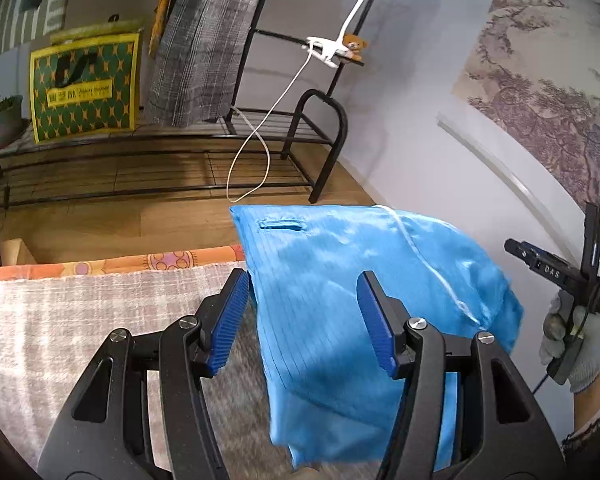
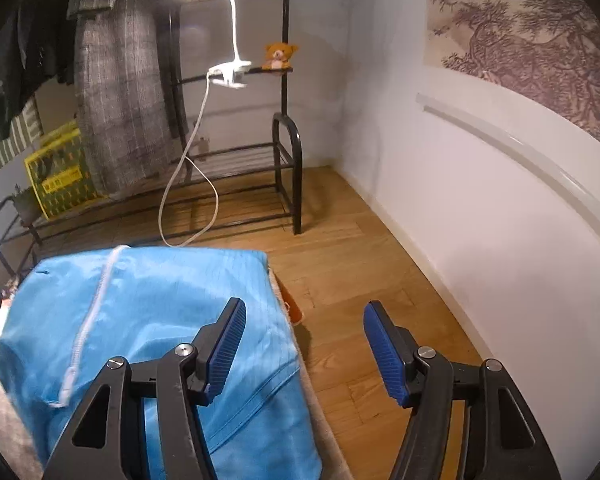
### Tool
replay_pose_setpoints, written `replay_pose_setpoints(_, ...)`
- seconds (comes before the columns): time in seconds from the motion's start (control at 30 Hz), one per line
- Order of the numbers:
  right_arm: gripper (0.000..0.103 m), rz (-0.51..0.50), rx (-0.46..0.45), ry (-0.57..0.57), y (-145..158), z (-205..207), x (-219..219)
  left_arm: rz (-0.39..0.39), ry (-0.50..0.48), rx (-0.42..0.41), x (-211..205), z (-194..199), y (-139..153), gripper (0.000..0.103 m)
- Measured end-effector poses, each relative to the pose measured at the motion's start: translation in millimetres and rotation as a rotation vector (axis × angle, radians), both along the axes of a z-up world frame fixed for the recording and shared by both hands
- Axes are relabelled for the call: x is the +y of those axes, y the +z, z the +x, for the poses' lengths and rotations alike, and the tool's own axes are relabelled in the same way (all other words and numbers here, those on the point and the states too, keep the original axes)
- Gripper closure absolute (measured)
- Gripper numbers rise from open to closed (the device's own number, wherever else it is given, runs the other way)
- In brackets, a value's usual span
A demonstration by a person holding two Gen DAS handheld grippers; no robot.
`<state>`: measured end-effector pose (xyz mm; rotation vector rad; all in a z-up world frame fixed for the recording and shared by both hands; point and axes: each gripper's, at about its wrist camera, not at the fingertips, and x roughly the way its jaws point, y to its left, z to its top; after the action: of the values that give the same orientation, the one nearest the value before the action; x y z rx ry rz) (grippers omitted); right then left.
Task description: Fold large clothes
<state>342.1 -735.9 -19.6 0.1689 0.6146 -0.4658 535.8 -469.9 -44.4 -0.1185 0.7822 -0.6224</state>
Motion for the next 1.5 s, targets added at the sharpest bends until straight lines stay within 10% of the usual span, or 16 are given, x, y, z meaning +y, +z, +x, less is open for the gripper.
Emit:
replay_pose_setpoints(1.07,0.036,-0.069,-0.231,0.077,224.4,-302.9,201.3,-0.028,-0.053,-0.269,198.5,-314.7,272.0,0.045)
replay_pose_setpoints(1.5,0.032,-0.097,-0.22,0.095,227.3,-407.3,293.0,0.047,-0.097,-0.263,282.5,-439.8,270.2,0.041)
